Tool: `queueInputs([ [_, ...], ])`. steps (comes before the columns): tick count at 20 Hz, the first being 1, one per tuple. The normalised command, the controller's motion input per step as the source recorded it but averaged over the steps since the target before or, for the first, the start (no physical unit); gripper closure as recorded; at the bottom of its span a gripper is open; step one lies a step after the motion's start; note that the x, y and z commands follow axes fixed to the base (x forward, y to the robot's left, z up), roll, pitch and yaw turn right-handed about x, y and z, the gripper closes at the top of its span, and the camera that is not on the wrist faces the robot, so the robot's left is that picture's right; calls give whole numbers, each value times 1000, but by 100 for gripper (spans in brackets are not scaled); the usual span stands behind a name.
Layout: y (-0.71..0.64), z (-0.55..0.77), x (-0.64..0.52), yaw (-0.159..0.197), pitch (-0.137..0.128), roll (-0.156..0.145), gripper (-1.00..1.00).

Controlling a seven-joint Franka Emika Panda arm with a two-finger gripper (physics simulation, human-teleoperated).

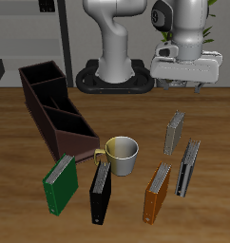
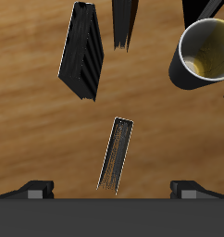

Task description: Place the yellow book into the right desk caddy's back compartment

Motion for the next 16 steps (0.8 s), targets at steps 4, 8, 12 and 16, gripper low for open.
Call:
queueInputs([
  [4,26,-203,91,-1,31,-5,-100],
  [8,-59,-269,111,-36,42,-3,-100],
  [12,-121,-221,55,-32,23,-15,-100],
  [16,14,-224,-7,-5,-6,1,-100],
])
